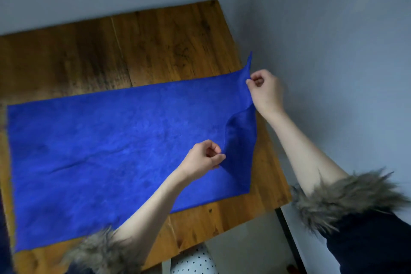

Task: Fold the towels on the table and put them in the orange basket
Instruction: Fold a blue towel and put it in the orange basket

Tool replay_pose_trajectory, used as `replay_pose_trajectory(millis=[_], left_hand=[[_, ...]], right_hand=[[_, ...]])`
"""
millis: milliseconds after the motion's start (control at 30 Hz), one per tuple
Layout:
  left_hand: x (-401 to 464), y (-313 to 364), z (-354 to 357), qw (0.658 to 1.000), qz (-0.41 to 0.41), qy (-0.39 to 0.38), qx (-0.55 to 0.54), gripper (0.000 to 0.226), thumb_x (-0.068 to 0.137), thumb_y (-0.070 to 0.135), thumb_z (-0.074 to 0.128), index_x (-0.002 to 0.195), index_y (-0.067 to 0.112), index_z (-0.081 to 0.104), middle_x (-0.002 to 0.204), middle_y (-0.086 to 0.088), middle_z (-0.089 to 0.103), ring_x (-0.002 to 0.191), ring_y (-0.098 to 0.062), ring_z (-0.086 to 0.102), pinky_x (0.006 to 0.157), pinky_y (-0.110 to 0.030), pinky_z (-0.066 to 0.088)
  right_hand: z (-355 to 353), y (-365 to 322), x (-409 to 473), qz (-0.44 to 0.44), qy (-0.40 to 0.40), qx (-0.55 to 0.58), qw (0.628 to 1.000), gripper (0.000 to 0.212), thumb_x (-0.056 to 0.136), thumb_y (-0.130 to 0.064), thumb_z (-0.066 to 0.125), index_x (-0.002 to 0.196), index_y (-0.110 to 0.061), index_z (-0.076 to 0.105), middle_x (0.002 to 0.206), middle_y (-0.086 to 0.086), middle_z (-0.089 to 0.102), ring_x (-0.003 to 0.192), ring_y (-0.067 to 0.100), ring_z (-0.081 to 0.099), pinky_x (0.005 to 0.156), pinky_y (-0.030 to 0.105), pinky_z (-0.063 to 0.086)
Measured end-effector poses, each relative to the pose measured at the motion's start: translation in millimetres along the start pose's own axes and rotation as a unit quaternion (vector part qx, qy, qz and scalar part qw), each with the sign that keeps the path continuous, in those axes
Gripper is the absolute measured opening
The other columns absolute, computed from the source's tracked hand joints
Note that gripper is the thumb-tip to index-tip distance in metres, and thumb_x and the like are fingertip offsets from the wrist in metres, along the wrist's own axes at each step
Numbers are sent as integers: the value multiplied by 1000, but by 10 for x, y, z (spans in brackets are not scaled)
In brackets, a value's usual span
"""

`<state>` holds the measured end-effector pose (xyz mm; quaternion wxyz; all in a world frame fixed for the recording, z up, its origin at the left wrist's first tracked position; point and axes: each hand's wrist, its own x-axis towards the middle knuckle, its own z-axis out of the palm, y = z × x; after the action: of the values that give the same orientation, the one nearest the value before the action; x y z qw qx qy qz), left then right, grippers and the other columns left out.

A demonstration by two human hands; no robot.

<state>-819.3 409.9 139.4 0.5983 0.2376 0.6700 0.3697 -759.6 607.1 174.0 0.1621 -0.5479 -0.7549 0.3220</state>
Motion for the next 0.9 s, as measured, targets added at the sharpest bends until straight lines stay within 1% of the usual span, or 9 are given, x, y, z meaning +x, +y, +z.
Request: replay_pose_trajectory(millis=[133, 200, 233, 300, 367, 500, 600, 767, 900], left_hand=[[-488, -58, -518, 1000, 15, 11, 10, 17, 87, 9, 61, 75, 15, 50, 62, 1, 56, 52, -4, 54, 59, -18, 43], [-758, -119, -810, 1000, 17, 16, 10, 17, 87, 10, 62, 76, 13, 50, 62, 0, 57, 52, -4, 54, 56, -15, 42], [-894, -162, -957, 1000, 15, 20, 8, 16, 87, 10, 62, 76, 13, 50, 62, 0, 58, 52, -4, 54, 56, -15, 41], [-1166, -276, -1252, 1000, 10, 26, 0, 15, 86, 13, 63, 77, 12, 51, 61, 0, 60, 56, -8, 55, 61, -20, 42], [-1453, -402, -1532, 1000, 4, 27, -10, 15, 86, 15, 65, 78, 12, 53, 61, 1, 61, 60, -12, 55, 65, -26, 43], [-1963, -607, -2043, 998, -6, 40, -43, 13, 86, 11, 64, 79, 10, 53, 62, 0, 61, 63, -15, 56, 66, -24, 45], [-2229, -836, -2350, 994, -16, 57, -97, 13, 84, 9, 63, 79, 10, 51, 60, 1, 60, 64, -18, 56, 72, -28, 47], [-2500, -1340, -2697, 979, -79, 80, -167, 16, 71, 14, 62, 74, 10, 46, 66, -4, 52, 58, -13, 57, 71, -29, 44], [-2426, -1768, -2875, 968, -156, 145, -136, 15, 79, 9, 60, 78, 11, 45, 69, -4, 52, 55, -9, 59, 70, -29, 47]], right_hand=[[181, -588, -362, -56, -22, 12, 998, 4, 88, -13, 59, 87, -16, 57, 80, -3, 56, 74, 12, 51, 59, 11, 34], [291, -897, -537, -83, -31, 2, 996, 2, 89, -14, 59, 90, -12, 61, 82, -2, 57, 75, 12, 52, 60, 11, 35], [351, -1049, -619, -94, -36, -2, 995, 4, 90, -14, 58, 91, -12, 61, 84, -2, 58, 76, 12, 52, 58, 8, 34], [489, -1346, -770, -113, -48, -9, 992, 6, 91, -14, 57, 93, -11, 62, 87, -1, 59, 78, 12, 52, 57, 6, 34], [652, -1638, -921, -131, -54, -8, 990, 7, 91, -13, 57, 94, -9, 62, 89, 2, 60, 79, 14, 53, 62, 16, 41], [1053, -2189, -1213, -156, -75, 6, 985, 7, 91, -12, 56, 92, -8, 61, 87, 2, 59, 79, 18, 58, 69, 30, 54], [1395, -2534, -1417, -168, -110, 18, 979, 5, 90, -11, 56, 86, -12, 58, 85, 2, 58, 82, 22, 61, 71, 38, 57], [2027, -2872, -1688, -167, -188, 2, 968, 7, 89, -10, 54, 84, -13, 56, 85, 2, 58, 83, 23, 61, 72, 42, 57], [2457, -2931, -1772, -125, -261, -1, 957, 7, 91, -10, 51, 92, -12, 58, 99, 8, 62, 84, 24, 65, 73, 37, 58]])
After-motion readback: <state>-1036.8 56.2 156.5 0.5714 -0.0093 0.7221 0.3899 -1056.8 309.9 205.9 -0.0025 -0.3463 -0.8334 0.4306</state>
